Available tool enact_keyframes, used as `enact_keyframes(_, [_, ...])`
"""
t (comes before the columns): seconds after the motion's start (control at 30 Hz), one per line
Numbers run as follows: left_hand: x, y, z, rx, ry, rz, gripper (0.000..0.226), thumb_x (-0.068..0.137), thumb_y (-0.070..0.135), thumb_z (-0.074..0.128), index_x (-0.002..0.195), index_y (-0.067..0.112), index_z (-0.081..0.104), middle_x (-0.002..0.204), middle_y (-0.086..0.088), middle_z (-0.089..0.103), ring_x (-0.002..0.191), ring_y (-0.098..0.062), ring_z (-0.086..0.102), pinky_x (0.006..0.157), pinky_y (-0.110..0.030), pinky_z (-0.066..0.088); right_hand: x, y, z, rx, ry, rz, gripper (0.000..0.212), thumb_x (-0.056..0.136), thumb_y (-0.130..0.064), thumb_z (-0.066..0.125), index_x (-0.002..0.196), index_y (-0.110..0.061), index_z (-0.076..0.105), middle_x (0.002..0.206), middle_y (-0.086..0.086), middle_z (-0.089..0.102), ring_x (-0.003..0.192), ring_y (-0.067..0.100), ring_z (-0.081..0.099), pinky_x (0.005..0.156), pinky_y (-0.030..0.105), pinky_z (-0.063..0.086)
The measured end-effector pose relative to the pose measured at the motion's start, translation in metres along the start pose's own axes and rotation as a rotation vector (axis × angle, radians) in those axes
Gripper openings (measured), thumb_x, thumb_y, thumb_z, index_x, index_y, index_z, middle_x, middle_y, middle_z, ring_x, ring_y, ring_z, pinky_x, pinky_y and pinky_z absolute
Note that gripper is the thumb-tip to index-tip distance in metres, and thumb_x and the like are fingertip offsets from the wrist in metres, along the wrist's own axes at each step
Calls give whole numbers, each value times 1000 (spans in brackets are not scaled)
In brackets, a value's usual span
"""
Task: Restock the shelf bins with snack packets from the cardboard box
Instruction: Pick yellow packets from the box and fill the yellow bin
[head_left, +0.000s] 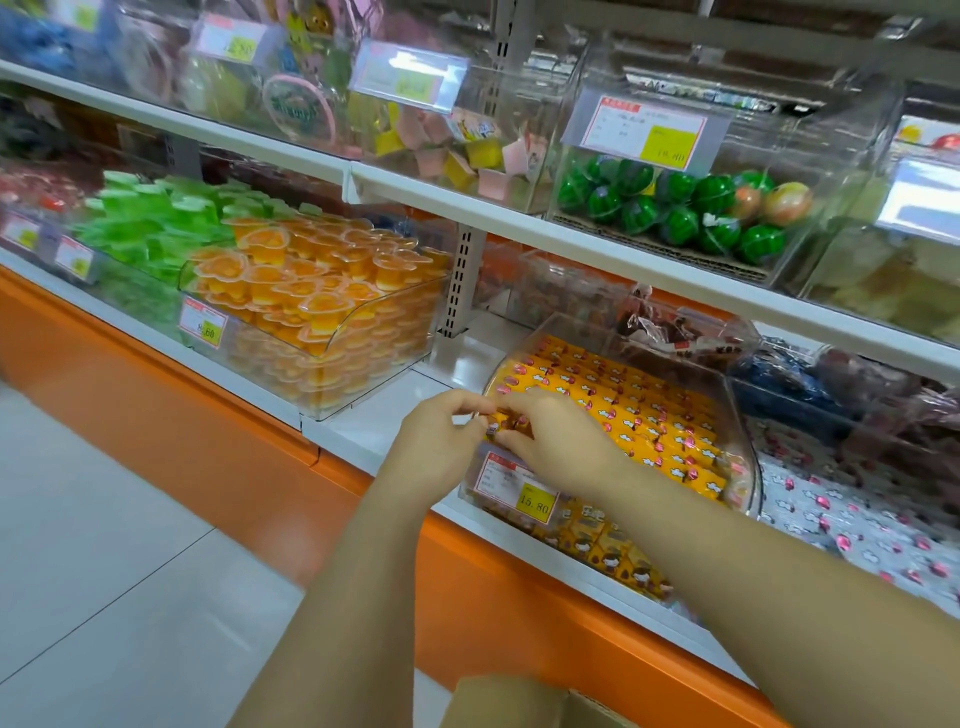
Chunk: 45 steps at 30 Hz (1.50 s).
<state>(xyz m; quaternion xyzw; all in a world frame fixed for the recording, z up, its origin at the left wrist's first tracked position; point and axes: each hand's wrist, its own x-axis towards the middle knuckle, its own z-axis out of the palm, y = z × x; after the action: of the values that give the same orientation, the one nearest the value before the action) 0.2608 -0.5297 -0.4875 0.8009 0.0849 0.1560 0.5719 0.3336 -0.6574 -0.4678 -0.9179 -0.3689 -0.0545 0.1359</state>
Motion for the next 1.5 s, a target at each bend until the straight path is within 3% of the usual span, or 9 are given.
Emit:
enact_keyframes(0.1, [1,5,6,47,28,9,15,97,19,52,105,28,60,122,-2,58,106,-26,57,75,-28,48,-6,14,-9,75,-37,26,46,96,-31,51,141,-34,41,133,3,48,124,21,42,102,39,37])
enact_keyframes(0.2, [3,8,12,122,79,99,18,97,22,52,111,30,59,130,3,47,110,-8,47,84,-19,35,-19,30,-21,125,55,175,52,95,-34,53,144,-27,36,143,2,43,131,20,40,106,35,35])
enact_keyframes(0.4, [10,6,23,221,45,116,31,97,27,51,127,32,56,137,2,39,127,-14,38,90,-17,27,-25,34,-19,-11,-124,221,48,88,-35,62,131,-17,54,126,2,60,114,19,55,93,32,46])
enact_keyframes(0.57, [13,5,26,243,37,121,35,98,24,50,132,31,53,133,-1,47,98,-7,44,78,-10,30,3,23,-11,34,-170,242,18,85,-26,61,92,-10,61,84,7,60,84,26,57,68,34,45])
enact_keyframes(0.87, [13,1,12,85,30,90,22,94,18,56,94,40,59,111,3,64,78,-4,59,55,-8,37,24,16,-8,73,-230,213,37,87,-11,59,124,-12,52,121,10,57,103,25,55,81,33,48])
enact_keyframes(0.93, [13,0,10,83,-2,91,23,93,15,58,97,38,59,112,1,63,68,-3,55,50,-7,39,23,16,-9,67,-236,191,33,85,-9,60,117,-12,54,117,8,57,92,21,53,71,29,44])
enact_keyframes(1.2, [16,-3,18,128,24,108,26,91,14,59,93,39,57,120,0,56,99,-14,59,68,-17,42,28,9,-4,38,-303,265,20,82,-7,57,99,2,64,85,16,59,72,23,54,57,30,43])
enact_keyframes(1.4, [16,-4,14,100,17,82,24,94,12,55,96,35,59,110,-7,63,58,-5,45,43,-9,35,35,6,-8,41,-385,297,12,83,-11,60,93,-6,62,83,10,50,74,21,48,52,26,35])
enact_keyframes(1.5, [16,-6,13,64,0,92,29,94,12,55,90,40,58,110,-9,64,66,-6,49,47,-8,38,35,6,-6,16,-381,288,7,83,-12,60,88,-8,57,83,11,50,75,21,47,54,27,36])
